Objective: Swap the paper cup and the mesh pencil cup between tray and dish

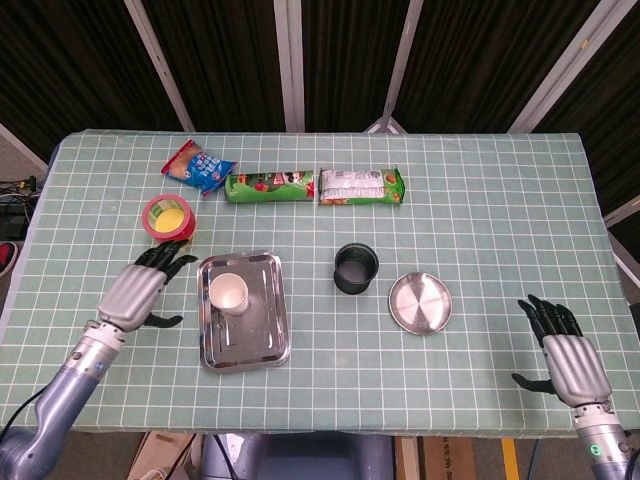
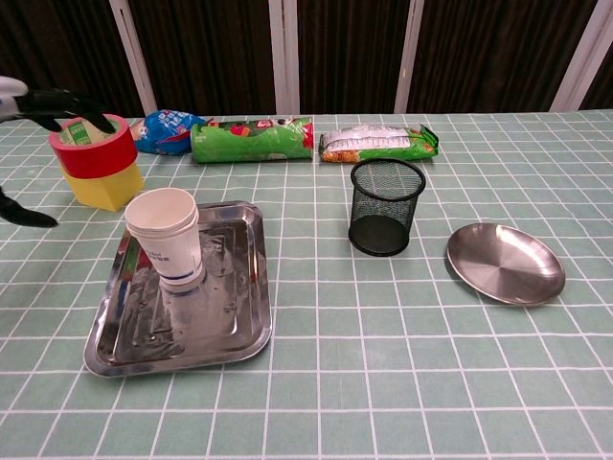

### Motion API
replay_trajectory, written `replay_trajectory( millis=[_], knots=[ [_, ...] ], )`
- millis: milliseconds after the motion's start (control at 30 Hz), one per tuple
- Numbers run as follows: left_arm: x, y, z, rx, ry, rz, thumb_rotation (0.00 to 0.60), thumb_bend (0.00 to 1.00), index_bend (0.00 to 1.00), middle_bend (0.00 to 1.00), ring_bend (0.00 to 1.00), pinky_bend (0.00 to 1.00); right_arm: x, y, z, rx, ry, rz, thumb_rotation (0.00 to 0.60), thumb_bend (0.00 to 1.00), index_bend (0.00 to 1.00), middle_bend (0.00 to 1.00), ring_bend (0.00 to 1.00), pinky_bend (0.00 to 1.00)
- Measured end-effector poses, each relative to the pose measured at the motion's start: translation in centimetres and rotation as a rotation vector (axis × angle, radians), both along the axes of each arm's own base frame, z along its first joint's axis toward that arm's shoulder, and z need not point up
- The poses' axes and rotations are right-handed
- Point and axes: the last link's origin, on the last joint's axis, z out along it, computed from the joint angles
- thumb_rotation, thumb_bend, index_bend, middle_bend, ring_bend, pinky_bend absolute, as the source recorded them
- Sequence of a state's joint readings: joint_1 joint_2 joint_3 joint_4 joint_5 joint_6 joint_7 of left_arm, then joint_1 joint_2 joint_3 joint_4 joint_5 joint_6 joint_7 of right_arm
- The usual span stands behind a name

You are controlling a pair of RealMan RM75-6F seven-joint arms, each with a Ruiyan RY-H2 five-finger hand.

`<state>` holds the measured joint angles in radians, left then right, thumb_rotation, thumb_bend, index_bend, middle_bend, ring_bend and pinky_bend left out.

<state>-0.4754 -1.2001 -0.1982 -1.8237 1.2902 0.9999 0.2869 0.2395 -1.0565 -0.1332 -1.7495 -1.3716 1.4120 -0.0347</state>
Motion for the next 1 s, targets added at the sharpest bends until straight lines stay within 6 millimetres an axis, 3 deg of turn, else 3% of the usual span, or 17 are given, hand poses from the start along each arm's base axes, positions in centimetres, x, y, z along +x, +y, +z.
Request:
replay_trajectory(
  millis=[233, 567, 767, 1000],
  knots=[
    [3.1, 1.0, -4.3, -0.095, 0.001, -0.022, 0.6, 0.04, 0.18, 0.0, 0.0, 0.12, -0.2, 0.1, 0.6, -0.024, 0.003, -0.016, 0.6, 0.0, 0.0, 0.0, 0.0, 0.0],
    [4.4, 1.8, -8.5, -0.11, 0.053, -0.053, 0.6, 0.05, 0.18, 0.0, 0.0, 0.17, 0.0, 0.2, 0.7, -0.028, -0.012, -0.006, 0.6, 0.0, 0.0, 0.0, 0.0, 0.0],
    [4.8, 1.9, -9.8, -0.104, 0.073, -0.077, 0.6, 0.25, 0.31, 0.22, 0.17, 0.36, -0.1, 0.1, 0.6, -0.024, -0.013, -0.003, 0.6, 0.0, 0.01, 0.0, 0.0, 0.0],
    [4.6, 2.0, -9.2, -0.067, 0.074, -0.096, 0.6, 0.39, 0.39, 0.34, 0.25, 0.41, 0.1, 0.2, 0.6, -0.027, -0.029, -0.003, 0.6, 0.0, 0.02, 0.0, 0.0, 0.0]
  ],
)
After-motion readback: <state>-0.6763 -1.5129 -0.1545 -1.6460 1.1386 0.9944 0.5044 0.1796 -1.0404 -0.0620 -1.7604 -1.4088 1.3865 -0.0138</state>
